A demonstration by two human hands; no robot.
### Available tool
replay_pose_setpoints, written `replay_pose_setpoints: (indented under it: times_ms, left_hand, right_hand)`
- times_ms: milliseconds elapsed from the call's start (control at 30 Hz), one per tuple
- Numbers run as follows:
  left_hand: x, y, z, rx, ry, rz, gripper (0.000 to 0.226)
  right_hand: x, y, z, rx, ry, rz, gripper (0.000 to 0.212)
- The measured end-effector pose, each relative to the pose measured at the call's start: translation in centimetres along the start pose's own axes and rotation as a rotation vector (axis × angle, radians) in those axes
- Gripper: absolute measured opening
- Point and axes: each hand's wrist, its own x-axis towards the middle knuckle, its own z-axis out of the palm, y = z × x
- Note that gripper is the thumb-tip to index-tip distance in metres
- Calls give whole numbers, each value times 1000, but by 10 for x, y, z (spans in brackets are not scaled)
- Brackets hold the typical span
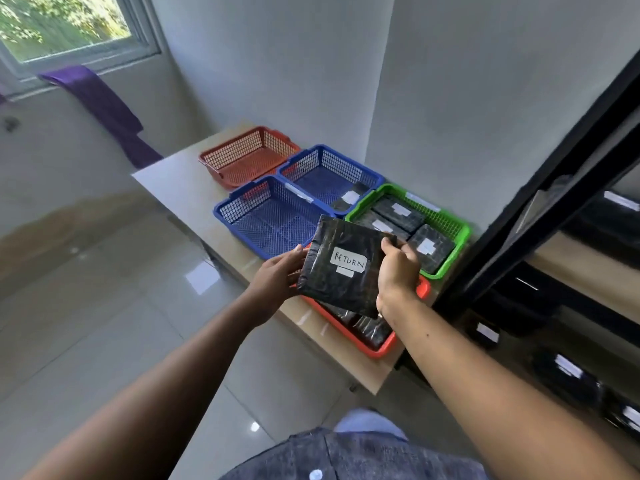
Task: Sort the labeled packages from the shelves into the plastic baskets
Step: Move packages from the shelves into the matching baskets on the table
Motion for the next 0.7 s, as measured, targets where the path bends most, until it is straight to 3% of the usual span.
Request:
replay_pose_setpoints:
  times_ms: [200, 367, 700]
  left_hand:
    - [30, 20, -17, 105, -24, 26, 41]
    - [71, 39, -45, 224, 70, 69, 29]
    - [189, 106, -109, 436, 150, -46, 28]
  right_hand:
    - [23, 1, 38, 12, -1, 31, 14]
    - [59, 15, 97, -23, -22, 51, 14]
    - [152, 50, 206, -63, -14, 133, 11]
